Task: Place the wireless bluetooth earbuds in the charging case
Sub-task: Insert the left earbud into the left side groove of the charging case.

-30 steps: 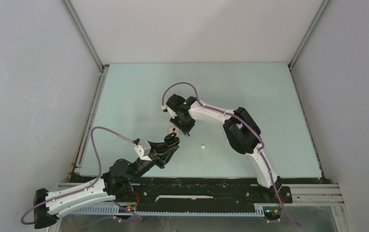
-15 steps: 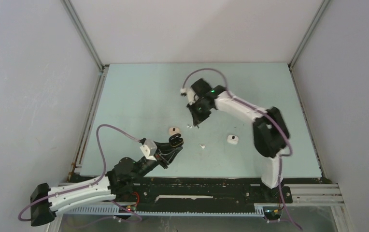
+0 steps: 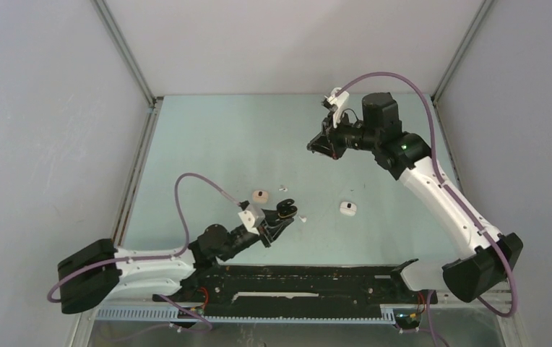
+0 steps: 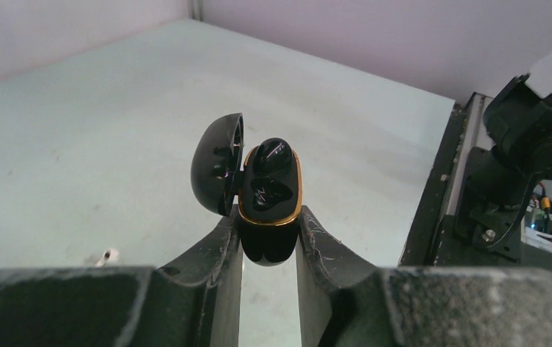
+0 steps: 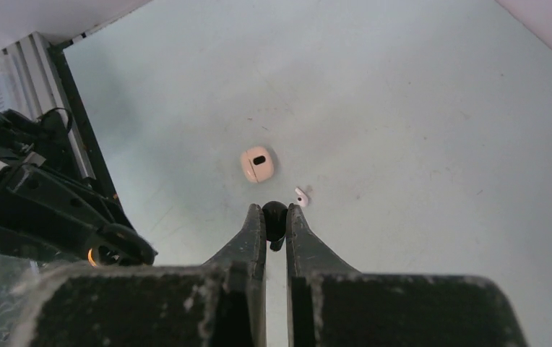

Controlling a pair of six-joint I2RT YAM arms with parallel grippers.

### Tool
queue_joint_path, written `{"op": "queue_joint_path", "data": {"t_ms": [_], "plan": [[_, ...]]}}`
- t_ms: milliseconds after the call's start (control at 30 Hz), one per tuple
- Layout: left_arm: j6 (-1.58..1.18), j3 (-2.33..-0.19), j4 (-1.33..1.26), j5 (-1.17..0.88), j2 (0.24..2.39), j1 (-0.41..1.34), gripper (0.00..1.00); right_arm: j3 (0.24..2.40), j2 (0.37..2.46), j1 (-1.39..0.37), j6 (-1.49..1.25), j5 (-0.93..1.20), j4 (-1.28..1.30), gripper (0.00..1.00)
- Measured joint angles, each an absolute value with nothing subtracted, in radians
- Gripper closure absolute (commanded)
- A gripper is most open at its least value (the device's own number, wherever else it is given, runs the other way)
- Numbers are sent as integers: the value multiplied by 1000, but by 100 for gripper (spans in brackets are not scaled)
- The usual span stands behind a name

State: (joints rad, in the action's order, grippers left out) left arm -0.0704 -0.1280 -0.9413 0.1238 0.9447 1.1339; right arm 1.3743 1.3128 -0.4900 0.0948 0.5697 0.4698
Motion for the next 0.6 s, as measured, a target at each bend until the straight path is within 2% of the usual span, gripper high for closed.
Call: {"op": "queue_joint_path", "data": {"t_ms": [200,333,500,600], "plan": [[-82,-207,-1117,7,1103,1072,100,1502,1339,-459,143,572,561,100],[-91,-206,-1208,-54,1147,1031,100,1554,1275,-451,172,561,493,100],[-97,-188,-1332,-120,1199,1018,100,1359,1067,-501,215,504,295,100],[-101,-153,-1407,-143,1234,1013,100,1283,1013,-538,176,522,239,100]]}}
